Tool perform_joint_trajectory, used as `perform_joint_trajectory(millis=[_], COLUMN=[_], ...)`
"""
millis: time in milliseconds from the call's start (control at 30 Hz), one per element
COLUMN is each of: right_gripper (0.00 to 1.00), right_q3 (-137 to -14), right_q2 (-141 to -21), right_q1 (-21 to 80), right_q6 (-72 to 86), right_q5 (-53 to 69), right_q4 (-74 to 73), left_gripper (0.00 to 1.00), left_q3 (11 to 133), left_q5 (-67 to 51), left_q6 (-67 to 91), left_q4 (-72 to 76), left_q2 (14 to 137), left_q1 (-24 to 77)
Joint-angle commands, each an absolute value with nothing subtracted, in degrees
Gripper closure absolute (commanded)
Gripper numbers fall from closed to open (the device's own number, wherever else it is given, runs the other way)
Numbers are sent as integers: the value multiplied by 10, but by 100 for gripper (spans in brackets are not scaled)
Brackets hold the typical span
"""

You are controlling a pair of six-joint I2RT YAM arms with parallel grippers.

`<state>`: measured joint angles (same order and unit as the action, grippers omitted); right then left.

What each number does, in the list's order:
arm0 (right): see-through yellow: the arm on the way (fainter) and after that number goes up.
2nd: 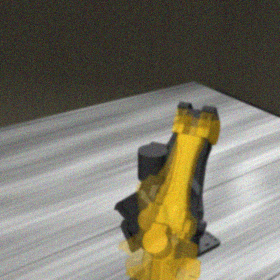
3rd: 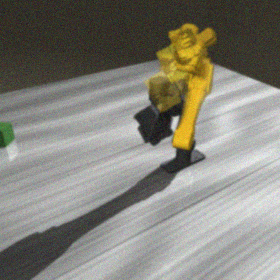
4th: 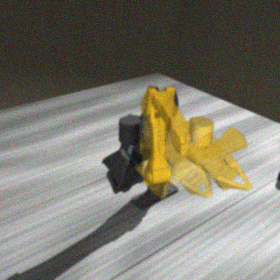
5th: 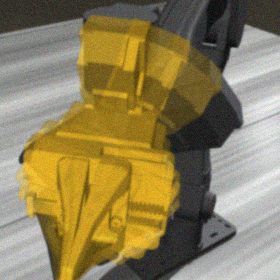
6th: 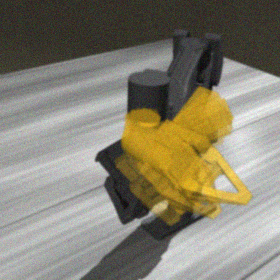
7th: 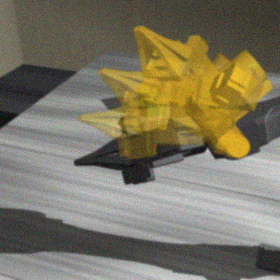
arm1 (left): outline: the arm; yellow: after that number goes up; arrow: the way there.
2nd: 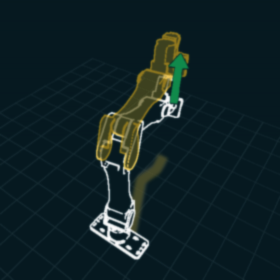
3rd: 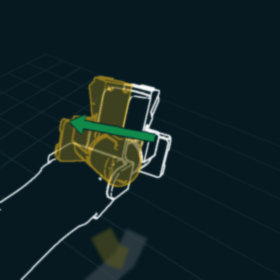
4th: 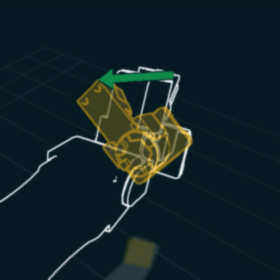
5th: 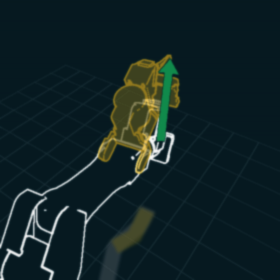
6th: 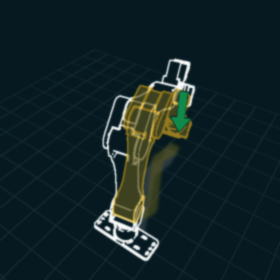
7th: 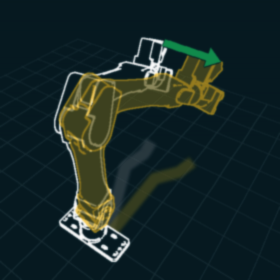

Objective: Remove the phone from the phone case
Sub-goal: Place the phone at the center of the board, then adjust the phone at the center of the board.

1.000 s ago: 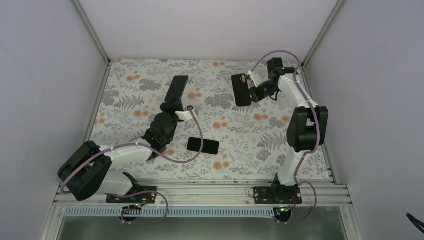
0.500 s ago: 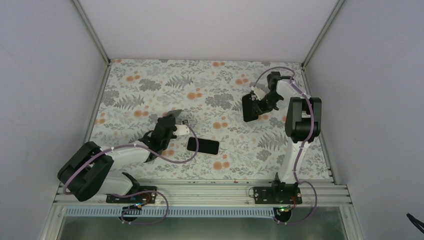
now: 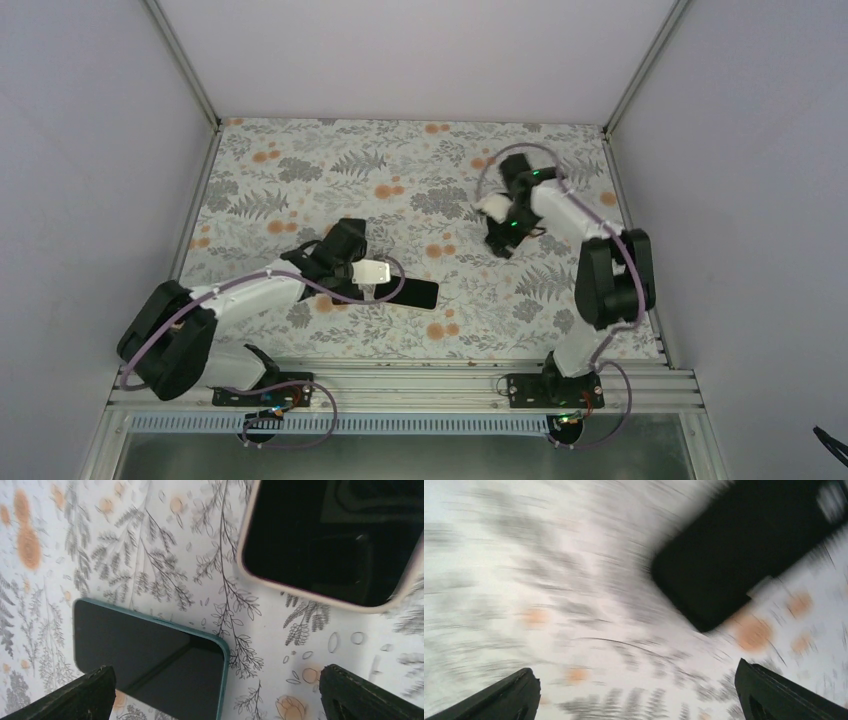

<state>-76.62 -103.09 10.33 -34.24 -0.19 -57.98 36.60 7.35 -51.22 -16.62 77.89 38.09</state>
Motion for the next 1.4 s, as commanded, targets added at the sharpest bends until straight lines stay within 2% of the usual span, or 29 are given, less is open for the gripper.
perform_joint_trajectory(millis=[0,267,500,800,900,967,1100,1133,1167,1367], right_gripper=[0,0,0,2,20,40,90,95,96,96], right_q3=[-697,-716,-712,-696,-700,-709,-745,-755,-765,-824], right_q2=[-925,-988,-1039,-1036,-1035,-1047,-1092,-1104,-1117,-1191], right_q1=[267,362,435,521,567,596,638,647,652,655], right_q6=[-409,-378,-372,-368,-370,-372,-377,-377,-376,-366], right_q5=[-7,71,99,107,108,106,112,111,107,41], right_q4=[-560,-502,-439,-410,-403,-405,-413,-410,-406,-391], left_gripper=[0,0,0,0,0,0,0,0,0,0], left_q3=[453,575,550,530,533,537,535,531,527,514], left_q5=[-18,-85,-86,-70,-62,-62,-71,-71,-69,-64], left_q6=[-454,-406,-390,-361,-356,-350,-342,-342,-342,-342], left_q4=[-296,-357,-335,-307,-296,-294,-292,-291,-291,-293], left_q2=[710,641,592,571,573,574,570,567,565,538], left_q1=[369,260,170,136,132,129,126,124,124,113])
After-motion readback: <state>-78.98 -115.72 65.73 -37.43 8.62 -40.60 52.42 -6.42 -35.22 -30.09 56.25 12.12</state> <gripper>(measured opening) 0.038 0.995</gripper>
